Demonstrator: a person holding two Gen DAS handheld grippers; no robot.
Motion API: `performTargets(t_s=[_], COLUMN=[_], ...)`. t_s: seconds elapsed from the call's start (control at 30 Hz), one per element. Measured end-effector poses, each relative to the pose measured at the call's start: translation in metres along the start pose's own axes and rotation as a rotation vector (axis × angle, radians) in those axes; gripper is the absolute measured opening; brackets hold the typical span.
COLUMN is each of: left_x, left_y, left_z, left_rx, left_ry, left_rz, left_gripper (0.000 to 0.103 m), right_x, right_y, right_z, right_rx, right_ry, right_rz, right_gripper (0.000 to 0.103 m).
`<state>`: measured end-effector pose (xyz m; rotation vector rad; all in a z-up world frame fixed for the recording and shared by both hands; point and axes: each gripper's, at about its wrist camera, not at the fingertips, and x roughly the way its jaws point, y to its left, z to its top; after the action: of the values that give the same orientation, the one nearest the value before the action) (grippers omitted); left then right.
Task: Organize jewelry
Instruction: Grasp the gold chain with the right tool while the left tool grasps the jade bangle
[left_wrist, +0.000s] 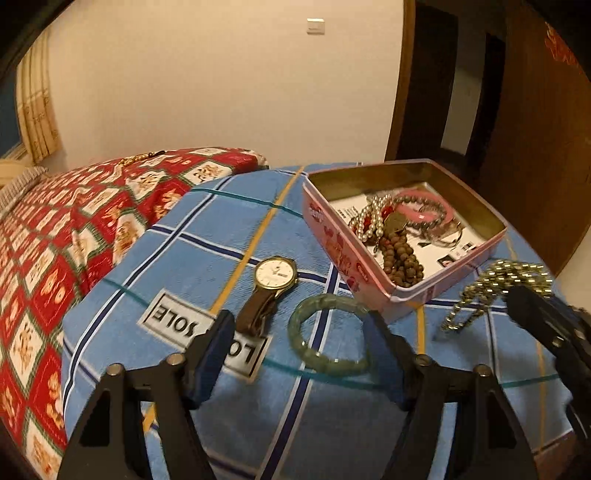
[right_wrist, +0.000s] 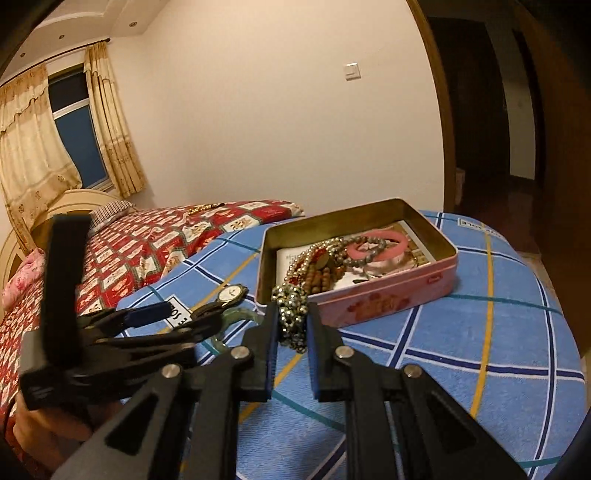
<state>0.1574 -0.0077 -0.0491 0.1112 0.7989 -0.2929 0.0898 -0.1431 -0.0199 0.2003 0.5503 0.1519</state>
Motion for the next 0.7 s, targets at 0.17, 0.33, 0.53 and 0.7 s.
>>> performTargets(t_s=[0.17, 0.33, 0.53, 0.7], left_x=[0.025, 0.024, 0.008, -0.017], left_y=[0.000, 0.002, 0.008, 0.015], left_z=[-0.006, -0.009, -0.011, -0.015], left_rx=[-0.023, -0.036, -0.074, -0.102], left_ry=[0.110, 0.076, 0.024, -0.033], left_rz=[-0.022, -0.052, -0.083, -0.107], left_gripper=[0.033, 0.008, 0.007, 0.007], right_x=[0.000, 0.000, -0.002, -0.003], right_y=[-0.002, -0.006, -0.009, -0.012], right_z=[-0.001, 0.000, 0.001, 0.002], right_rx=[0.004, 0.015, 0.029, 0.041], right_ry=[0.003, 0.001, -0.014, -0.020], right_rz=[-0.002, -0.005, -0.009, -0.010], right_gripper=[0.017, 0.017, 0.017, 0.017])
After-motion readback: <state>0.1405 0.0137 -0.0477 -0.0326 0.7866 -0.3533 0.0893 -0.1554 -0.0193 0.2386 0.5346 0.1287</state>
